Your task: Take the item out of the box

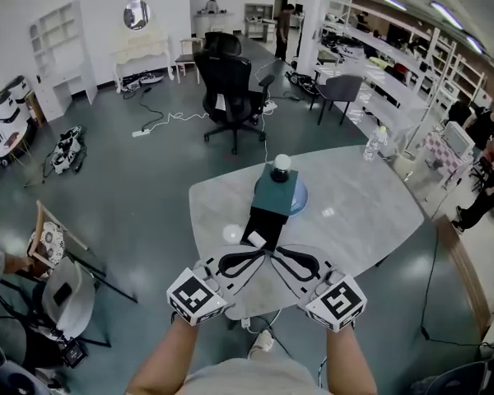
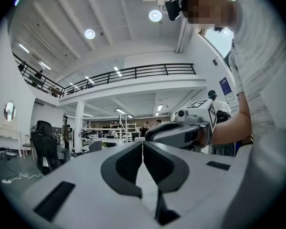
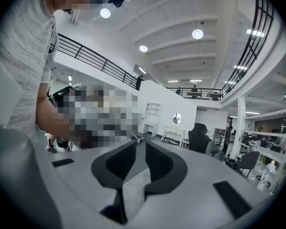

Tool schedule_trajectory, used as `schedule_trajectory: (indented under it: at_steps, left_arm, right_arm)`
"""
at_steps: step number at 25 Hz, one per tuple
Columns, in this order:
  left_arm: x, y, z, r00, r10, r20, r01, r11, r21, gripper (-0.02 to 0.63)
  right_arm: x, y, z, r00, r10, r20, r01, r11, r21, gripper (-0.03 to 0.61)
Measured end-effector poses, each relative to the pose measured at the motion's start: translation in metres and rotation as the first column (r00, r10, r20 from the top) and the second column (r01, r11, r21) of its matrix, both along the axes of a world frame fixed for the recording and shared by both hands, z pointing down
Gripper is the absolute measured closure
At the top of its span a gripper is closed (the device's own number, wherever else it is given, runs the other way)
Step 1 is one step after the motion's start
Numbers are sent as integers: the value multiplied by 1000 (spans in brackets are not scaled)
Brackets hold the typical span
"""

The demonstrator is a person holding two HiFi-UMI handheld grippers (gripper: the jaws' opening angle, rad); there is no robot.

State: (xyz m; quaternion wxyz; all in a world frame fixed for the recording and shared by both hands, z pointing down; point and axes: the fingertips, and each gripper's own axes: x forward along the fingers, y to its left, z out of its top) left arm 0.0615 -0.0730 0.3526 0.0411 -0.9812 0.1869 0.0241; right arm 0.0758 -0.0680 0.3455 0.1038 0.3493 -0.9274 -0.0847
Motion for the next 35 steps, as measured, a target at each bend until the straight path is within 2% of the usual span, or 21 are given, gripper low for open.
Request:
schedule_trajectory:
  at_steps: [8, 17, 23, 30, 35]
  left_arm:
    - [15, -68, 16, 996, -92, -7, 92, 996, -20, 594]
    - [9, -116, 43, 995, -100, 20, 102, 992, -79, 594]
    - [-3, -144, 72, 997, -62, 46, 67, 991, -119, 594]
    - [-6, -166, 102, 998, -19, 59, 28, 989, -143, 594]
    - [-11, -186, 120, 997, -19, 72, 31, 984, -175, 594]
  right_arm:
    - [16, -67, 22, 998, -68, -6, 68, 996, -50, 483]
    - [18, -112, 60, 999, -29, -18, 25, 980, -197, 462]
    - [13, -135, 103, 994, 31, -104, -63, 944, -323, 425]
    - [7, -163, 154, 982, 63, -180, -133, 901, -413, 417]
    - [6, -184, 189, 971, 63, -230, -172, 855, -490, 403]
